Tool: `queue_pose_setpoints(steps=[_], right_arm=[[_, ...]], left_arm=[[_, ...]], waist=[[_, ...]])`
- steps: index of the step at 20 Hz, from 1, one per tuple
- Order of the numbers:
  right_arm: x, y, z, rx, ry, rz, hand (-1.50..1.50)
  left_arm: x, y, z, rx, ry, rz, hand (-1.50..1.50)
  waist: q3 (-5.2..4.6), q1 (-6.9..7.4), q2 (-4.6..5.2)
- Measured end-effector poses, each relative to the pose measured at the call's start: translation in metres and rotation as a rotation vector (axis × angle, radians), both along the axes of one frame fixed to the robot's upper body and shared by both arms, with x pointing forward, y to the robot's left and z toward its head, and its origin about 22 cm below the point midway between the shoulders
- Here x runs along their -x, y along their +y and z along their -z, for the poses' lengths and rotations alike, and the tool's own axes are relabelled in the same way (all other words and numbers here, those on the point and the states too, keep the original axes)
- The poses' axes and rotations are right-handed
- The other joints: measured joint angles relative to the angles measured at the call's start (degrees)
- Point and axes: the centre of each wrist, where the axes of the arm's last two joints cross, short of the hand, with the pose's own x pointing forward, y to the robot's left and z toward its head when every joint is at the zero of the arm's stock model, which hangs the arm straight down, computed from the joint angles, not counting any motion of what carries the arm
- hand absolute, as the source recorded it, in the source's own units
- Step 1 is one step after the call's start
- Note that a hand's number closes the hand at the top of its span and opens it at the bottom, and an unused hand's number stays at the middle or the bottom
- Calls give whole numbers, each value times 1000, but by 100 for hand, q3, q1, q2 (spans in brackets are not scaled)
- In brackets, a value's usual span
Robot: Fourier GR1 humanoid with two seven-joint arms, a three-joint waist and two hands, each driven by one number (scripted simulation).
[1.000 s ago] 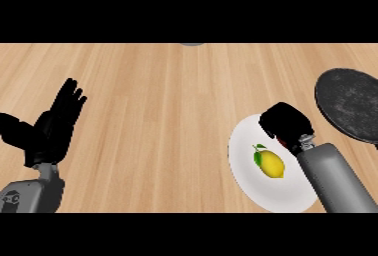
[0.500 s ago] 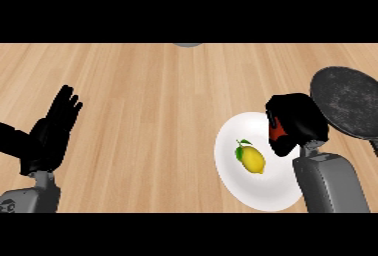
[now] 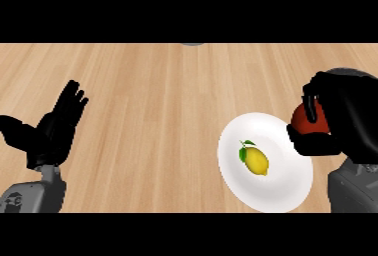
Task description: Pick the bell pepper from the plate and place it in the pan
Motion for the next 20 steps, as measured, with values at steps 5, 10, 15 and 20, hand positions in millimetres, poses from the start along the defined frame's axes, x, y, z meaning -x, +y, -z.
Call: queue_pose_setpoints(steps=[5,10,15,20], right_arm=[[-1,-28,-20,-58,-43,81,150],[-21,-79,-24,-112,-90,161,150],[-34,-137,-17,-160,-118,208,150],[-48,-193,2,-204,-145,234,150]], left_arm=[[1,-4,-1,4,-1,8,0],[2,1,-5,6,-6,16,0],[-3,3,-12,4,-9,19,0],[-2,-7,-9,7,-10,22,0]], waist=[[2,46,17],[6,78,31],[8,83,38],[9,102,46]])
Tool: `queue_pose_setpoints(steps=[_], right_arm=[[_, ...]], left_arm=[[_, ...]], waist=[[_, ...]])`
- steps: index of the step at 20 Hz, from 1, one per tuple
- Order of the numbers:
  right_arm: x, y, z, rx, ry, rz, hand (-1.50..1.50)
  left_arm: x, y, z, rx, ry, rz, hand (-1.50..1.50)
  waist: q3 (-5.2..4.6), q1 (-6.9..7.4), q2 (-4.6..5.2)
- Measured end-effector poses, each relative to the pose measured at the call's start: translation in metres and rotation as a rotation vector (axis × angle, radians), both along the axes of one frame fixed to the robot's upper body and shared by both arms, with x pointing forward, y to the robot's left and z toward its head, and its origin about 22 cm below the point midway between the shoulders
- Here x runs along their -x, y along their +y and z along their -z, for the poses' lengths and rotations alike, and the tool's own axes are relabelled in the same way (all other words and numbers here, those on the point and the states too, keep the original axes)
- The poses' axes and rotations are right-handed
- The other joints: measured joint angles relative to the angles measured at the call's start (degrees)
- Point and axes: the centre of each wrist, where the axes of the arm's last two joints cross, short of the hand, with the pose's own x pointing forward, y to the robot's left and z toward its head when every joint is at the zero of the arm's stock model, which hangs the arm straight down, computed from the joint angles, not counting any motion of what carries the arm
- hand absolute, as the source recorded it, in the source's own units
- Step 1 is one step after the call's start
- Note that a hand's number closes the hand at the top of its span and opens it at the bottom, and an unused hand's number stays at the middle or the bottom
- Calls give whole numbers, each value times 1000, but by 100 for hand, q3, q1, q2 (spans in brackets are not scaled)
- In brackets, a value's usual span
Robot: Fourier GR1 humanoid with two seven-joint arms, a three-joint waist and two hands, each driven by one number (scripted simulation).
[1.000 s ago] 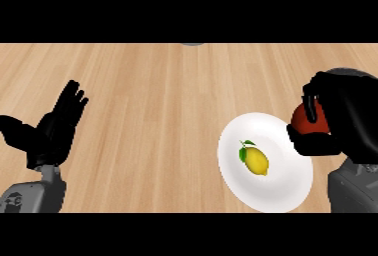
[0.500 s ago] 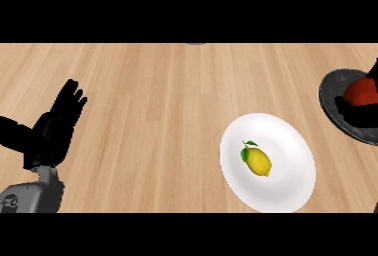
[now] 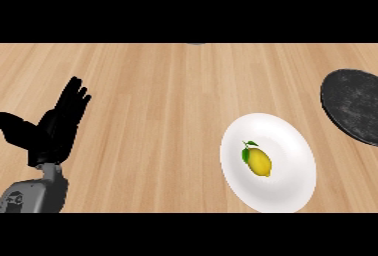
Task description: Pick the bell pepper from the plate and place it in the pan
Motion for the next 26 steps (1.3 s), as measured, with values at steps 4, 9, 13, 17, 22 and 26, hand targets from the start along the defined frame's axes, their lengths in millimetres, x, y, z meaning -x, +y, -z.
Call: queue_pose_setpoints(steps=[4,9,13,17,22,26], right_arm=[[-16,-35,25,-19,7,-15,150],[-33,-60,59,-51,34,-67,150],[-42,-65,92,-48,60,-83,150],[-44,-73,113,-79,132,-23,-150],[-36,-86,132,-200,226,57,-150],[-32,-92,139,-261,243,36,-150]], left_arm=[[0,1,7,-6,-1,7,0],[-2,-2,-2,-2,-8,13,0],[0,-3,2,2,-8,17,0],[0,-7,6,4,-7,30,0],[-1,-3,4,1,-11,38,0],[-6,-5,1,1,-13,37,0]], waist=[[2,48,20],[6,97,31],[7,119,38],[10,162,62],[16,208,85],[22,210,92]])
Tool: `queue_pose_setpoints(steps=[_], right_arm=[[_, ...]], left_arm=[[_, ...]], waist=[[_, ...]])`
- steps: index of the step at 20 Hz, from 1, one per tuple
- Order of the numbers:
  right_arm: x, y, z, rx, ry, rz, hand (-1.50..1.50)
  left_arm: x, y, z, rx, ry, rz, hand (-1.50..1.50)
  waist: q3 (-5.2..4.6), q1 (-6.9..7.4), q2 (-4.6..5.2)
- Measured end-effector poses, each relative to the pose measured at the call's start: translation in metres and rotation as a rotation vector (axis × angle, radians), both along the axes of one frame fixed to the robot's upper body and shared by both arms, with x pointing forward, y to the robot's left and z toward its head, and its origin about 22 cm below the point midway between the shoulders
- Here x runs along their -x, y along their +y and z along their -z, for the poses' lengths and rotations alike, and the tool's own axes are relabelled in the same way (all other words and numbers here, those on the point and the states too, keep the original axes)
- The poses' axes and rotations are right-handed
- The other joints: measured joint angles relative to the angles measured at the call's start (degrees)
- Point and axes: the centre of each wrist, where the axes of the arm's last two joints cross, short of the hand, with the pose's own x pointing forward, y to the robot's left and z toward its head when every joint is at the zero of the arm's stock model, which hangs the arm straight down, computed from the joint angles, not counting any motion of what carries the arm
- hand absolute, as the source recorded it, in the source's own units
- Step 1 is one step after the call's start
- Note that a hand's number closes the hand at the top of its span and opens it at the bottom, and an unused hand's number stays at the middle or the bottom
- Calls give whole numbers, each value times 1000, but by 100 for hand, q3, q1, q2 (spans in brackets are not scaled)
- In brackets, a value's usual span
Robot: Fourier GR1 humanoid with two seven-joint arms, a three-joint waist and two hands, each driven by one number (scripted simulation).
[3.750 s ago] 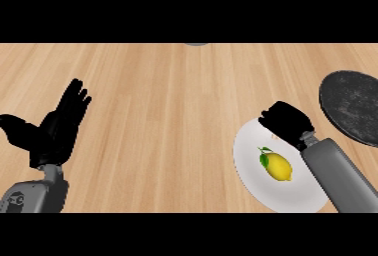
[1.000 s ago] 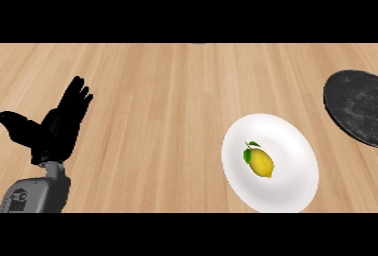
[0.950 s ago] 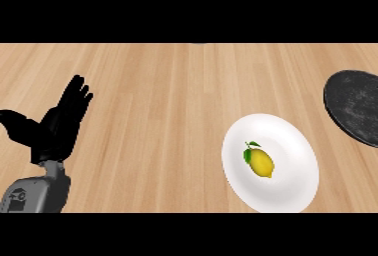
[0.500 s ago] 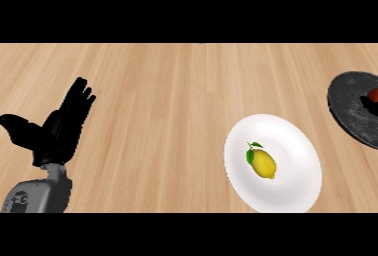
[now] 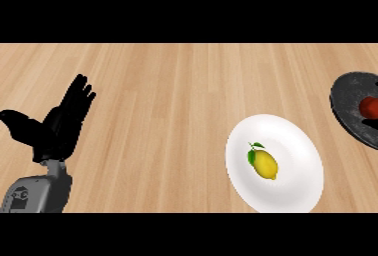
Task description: Pick the bell pepper from the plate and place it in the pan
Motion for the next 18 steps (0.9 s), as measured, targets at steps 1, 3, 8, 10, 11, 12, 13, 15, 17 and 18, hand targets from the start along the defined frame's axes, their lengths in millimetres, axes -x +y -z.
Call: queue_pose_setpoints(steps=[1,3,8,10,11,12,13,15,17,18], right_arm=[[4,-4,2,-19,-18,-3,-150],[6,-8,0,-75,-74,-14,-150],[21,-34,-17,-260,-225,11,-150],[30,-45,-20,-346,-275,28,-150],[38,-53,-21,-387,-301,33,-150],[45,-61,-26,-424,-322,40,-150],[56,-70,-25,-454,-336,38,-150],[76,-87,-28,-515,-364,27,-150],[92,-100,-36,-578,-390,12,-150],[102,-107,-37,-609,-400,-3,-150]], left_arm=[[1,0,-2,-1,-3,-3,0],[0,2,-3,-1,-1,-12,0],[2,4,-2,3,8,-16,0],[4,1,-2,5,8,-16,0],[6,1,-1,7,10,-19,0],[8,4,1,8,11,-22,0],[8,6,1,10,12,-25,0],[6,7,0,9,13,-29,0],[6,6,0,8,14,-29,0],[6,7,2,3,15,-34,0]], waist=[[2,4,-2],[3,-28,-11],[2,-86,-33],[2,-106,-42],[3,-123,-45],[2,-135,-49],[-1,-152,-52],[2,-187,-52],[3,-193,-54],[3,-209,-55]])
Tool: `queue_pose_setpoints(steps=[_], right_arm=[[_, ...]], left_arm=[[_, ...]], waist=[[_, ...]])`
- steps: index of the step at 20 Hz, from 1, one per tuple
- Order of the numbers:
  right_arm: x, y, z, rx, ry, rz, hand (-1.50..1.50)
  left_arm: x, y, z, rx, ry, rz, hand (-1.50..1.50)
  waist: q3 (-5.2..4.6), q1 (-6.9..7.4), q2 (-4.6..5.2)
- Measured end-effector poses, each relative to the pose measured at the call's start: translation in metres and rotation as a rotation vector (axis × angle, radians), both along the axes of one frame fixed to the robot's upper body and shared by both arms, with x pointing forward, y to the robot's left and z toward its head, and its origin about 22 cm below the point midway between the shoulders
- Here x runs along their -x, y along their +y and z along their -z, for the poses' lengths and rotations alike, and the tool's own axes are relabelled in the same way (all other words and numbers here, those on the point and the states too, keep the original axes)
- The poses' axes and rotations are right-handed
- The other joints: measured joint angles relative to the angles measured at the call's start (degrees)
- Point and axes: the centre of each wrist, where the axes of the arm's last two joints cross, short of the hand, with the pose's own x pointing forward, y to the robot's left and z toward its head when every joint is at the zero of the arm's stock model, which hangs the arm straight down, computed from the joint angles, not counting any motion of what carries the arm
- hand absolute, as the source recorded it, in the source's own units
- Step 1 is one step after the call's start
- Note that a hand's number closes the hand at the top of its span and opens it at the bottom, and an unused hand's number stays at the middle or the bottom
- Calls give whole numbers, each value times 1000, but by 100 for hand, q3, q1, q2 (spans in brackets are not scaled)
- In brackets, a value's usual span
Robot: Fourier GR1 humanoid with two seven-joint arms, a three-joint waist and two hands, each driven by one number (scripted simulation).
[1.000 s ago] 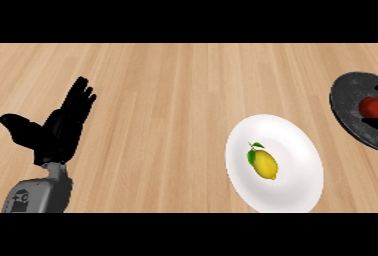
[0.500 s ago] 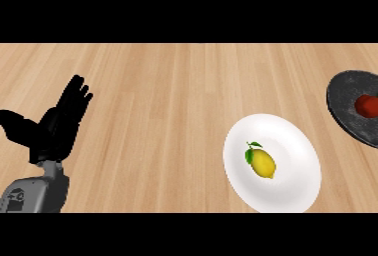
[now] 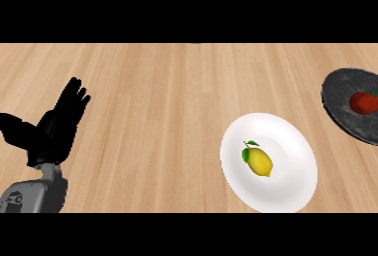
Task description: Pick the bell pepper from the plate and place it in the pan
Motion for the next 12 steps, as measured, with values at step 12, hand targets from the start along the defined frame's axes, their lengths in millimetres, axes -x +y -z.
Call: queue_pose_setpoints(steps=[12], right_arm=[[77,-37,0,-31,16,27,-150]], left_arm=[[2,1,-4,2,-3,-5,0]], waist=[[7,3,-14]])
